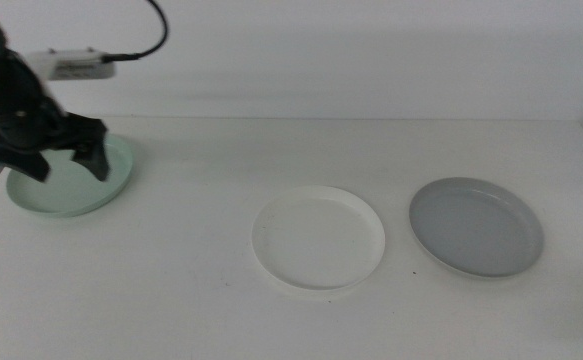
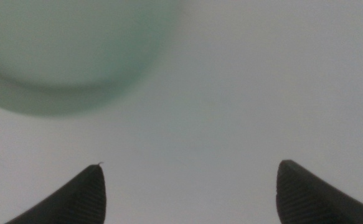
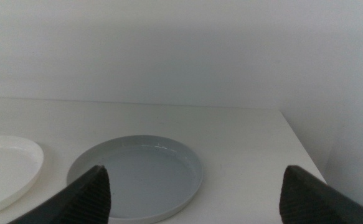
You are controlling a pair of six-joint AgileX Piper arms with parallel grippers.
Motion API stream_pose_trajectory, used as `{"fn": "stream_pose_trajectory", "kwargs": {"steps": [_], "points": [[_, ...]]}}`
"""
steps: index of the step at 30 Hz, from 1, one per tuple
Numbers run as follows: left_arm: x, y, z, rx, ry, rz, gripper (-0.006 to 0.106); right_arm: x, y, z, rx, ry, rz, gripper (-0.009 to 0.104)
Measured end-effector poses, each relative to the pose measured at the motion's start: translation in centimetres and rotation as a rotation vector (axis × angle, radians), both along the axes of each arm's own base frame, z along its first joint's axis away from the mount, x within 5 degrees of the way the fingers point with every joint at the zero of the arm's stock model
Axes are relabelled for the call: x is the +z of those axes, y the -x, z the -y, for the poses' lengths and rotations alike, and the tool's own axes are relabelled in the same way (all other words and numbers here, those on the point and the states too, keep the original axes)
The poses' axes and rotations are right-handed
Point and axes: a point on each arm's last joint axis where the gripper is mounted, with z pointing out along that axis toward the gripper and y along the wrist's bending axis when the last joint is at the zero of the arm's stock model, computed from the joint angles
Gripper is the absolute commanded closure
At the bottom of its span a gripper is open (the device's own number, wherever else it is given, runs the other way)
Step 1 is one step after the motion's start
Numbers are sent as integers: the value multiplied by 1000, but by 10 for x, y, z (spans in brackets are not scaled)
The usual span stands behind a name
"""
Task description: Stack the three bowls on top of each other.
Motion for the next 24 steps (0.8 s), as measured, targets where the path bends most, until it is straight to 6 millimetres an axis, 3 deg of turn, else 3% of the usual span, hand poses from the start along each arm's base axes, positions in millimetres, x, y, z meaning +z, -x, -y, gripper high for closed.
{"fn": "stream_pose_trajectory", "kwargs": {"steps": [9,15,24], "points": [[7,-19,-65,165,-109,290,7,0,0,0,0,0,0,7],[-12,-35,-105,260,-125,313,7,0,0,0,0,0,0,7],[-43,-77,-128,192,-142,269,7,0,0,0,0,0,0,7]]}}
